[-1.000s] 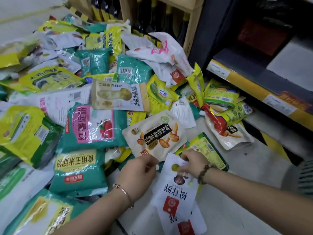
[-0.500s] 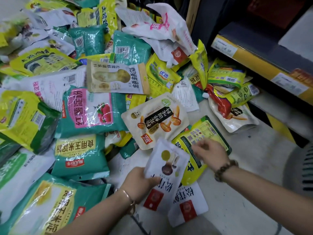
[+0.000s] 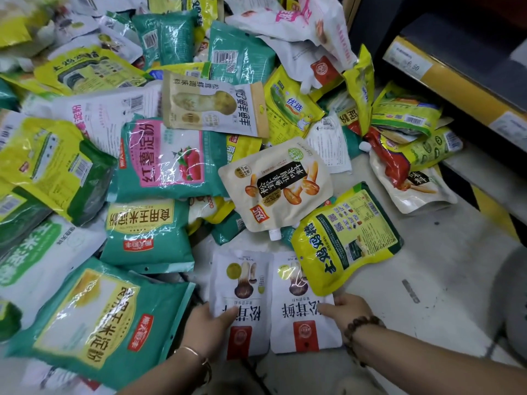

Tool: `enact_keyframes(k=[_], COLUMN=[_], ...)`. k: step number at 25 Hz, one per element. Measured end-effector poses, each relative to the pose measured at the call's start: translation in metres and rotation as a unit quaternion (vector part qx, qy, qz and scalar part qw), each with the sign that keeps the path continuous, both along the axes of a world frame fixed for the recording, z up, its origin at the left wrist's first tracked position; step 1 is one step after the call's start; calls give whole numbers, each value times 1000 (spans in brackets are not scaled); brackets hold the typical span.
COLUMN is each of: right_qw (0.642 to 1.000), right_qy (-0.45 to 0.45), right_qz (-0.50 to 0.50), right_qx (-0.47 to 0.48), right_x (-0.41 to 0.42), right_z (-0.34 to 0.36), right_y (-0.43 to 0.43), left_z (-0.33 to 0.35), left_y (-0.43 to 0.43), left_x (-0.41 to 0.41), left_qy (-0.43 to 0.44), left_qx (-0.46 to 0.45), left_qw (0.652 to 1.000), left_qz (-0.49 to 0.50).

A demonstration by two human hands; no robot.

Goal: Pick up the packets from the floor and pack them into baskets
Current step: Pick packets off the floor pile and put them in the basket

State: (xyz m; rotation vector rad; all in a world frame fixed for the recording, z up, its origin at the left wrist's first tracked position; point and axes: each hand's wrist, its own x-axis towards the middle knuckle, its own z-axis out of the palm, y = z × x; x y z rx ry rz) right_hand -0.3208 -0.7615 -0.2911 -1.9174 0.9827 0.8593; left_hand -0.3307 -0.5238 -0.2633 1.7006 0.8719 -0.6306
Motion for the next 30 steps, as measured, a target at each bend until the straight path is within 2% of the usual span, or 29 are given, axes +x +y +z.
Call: enact_keyframes(k=[3,6,8,11,16,18,19,20,22,23,25,27,28,30], right_qw=[992,956,944,964,981,979,972,958,907,879,829,760,732,705], right_qy=[-25,-12,-22,-58,-78,-89,-123,-183,-299,-310,-228,-144,-123,-105], right_qz=[-95,-192,-203,-140,10,111,166,209,293,352,481,596,631,656], right_qx=[85,223,260,220,180,148,113,67,-35,-84,-169,-216,-225,-248], right_x=[-8,-12,-13,-22,-19,-4,10,29,79,106,149,170,174,179], right_z=[-5,6,11,19,39,43,45,48,55,59,58,49,43,35], right_y=[1,-2,-2,11,38,33,24,11,-22,-36,-54,-56,-55,-54], left_z=[2,0,-1,3,10,12,13,13,14,13,14,17,19,20], left_y=[8,15,9,-4,-13,-14,-14,-13,-9,-9,-11,-13,-13,-12], left_x=[4,6,2,-2,3,5,7,9,14,15,17,17,18,20], left_qy=[-27,-26,-13,8,31,31,31,34,42,47,60,65,67,70], left_qx=[-5,-21,-52,-120,-170,-187,-199,-206,-221,-226,-231,-239,-241,-246], left_qw=[999,999,999,993,985,982,980,978,974,973,971,969,968,967], left_qz=[19,17,-6,16,-26,-2,7,10,2,-7,-19,-14,-17,-21])
